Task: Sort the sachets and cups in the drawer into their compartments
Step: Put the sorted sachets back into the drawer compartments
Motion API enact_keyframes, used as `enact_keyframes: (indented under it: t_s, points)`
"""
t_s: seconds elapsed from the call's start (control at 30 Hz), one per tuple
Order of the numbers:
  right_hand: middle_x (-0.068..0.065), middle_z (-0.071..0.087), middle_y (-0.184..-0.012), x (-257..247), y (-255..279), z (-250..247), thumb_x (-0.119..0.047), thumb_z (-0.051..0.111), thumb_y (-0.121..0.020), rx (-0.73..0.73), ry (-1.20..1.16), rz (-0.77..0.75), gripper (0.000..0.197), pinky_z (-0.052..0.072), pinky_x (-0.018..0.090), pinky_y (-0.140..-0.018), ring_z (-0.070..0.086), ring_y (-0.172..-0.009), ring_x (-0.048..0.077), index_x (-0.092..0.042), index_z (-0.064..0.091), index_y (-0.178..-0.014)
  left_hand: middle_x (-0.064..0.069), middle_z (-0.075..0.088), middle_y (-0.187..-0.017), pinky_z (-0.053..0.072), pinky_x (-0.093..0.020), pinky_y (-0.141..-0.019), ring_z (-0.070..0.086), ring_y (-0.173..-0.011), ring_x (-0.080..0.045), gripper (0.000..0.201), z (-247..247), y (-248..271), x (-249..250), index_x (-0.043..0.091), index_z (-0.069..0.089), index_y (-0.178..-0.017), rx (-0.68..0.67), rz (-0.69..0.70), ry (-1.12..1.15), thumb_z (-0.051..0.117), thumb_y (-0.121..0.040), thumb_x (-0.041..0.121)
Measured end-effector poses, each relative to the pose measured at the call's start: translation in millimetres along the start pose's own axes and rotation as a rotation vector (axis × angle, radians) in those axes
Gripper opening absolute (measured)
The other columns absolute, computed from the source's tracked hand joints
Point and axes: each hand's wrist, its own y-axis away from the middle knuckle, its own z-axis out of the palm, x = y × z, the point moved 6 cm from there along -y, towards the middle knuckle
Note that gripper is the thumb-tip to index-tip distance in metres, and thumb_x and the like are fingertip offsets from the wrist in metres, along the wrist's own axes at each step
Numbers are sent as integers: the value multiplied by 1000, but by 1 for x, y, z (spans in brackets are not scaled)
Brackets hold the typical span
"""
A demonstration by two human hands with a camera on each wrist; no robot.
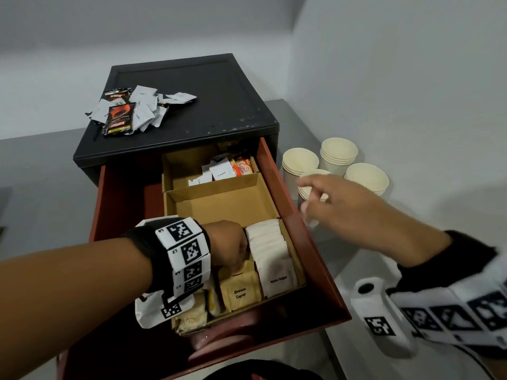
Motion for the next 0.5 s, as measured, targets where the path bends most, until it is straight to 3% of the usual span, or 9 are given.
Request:
enact_keyframes:
  t_s: [0.07, 0.13, 0.27, 0.33, 0.4, 0.43, 0.5]
  points:
    - [-9, 58, -89, -21, -7, -5, -19, 49, -93, 2, -47, -21, 35, 40, 18, -71, 55, -87, 9, -24, 54, -127, 4, 58, -80, 38, -19, -54, 51, -72, -12, 11, 1, 0, -1, 13, 68, -91, 9, 17, 39, 70, -79, 13]
    - [-10, 53, -85, -35, -16, 2, -16, 48, -94, -32, -101, -15, 32, 43, 21, -68, 53, -80, 9, -22, 55, -125, 6, 57, -77, 39, -20, -55, 51, -69, -9, 12, 2, 0, -1, 17, 65, -83, -5, 30, 71, 74, -76, 13]
    - [2, 52, -98, -41, -37, 42, -6, 42, -94, -227, -69, 88, 34, 47, 29, -77, 52, -89, 17, -8, 56, -124, 3, 58, -84, 40, -22, -61, 54, -82, -15, 21, 9, -1, 0, 18, 57, -73, -51, 33, 65, 78, -73, 13]
    - [11, 54, -94, -35, -43, 60, -4, 40, -93, -272, -102, 160, 33, 49, 32, -71, 53, -82, 23, 2, 56, -122, 3, 58, -83, 39, -21, -56, 54, -82, -14, 25, 11, -1, 1, 19, 54, -66, -57, 45, 56, 78, -73, 13]
    - [14, 54, -93, -26, -47, 73, -4, 41, -93, -292, -136, 237, 33, 49, 28, -66, 53, -79, 23, 7, 56, -121, 3, 57, -84, 39, -21, -61, 53, -82, -14, 19, 11, -2, 1, 16, 59, -73, -58, 51, 62, 78, -73, 13]
    - [14, 54, -94, -22, -48, 78, -3, 42, -93, -314, -146, 276, 32, 49, 27, -66, 53, -79, 22, 8, 55, -120, 2, 58, -86, 40, -21, -64, 53, -82, -15, 18, 11, -2, 0, 15, 61, -78, -56, 49, 71, 78, -72, 12]
    - [14, 54, -92, -13, -51, 86, -1, 44, -92, -339, -195, 330, 32, 51, 27, -68, 54, -73, 21, 10, 54, -120, 1, 59, -83, 46, -25, -65, 57, -82, -18, 23, 11, -2, -6, 18, 57, -72, -61, 39, 129, 78, -71, 9]
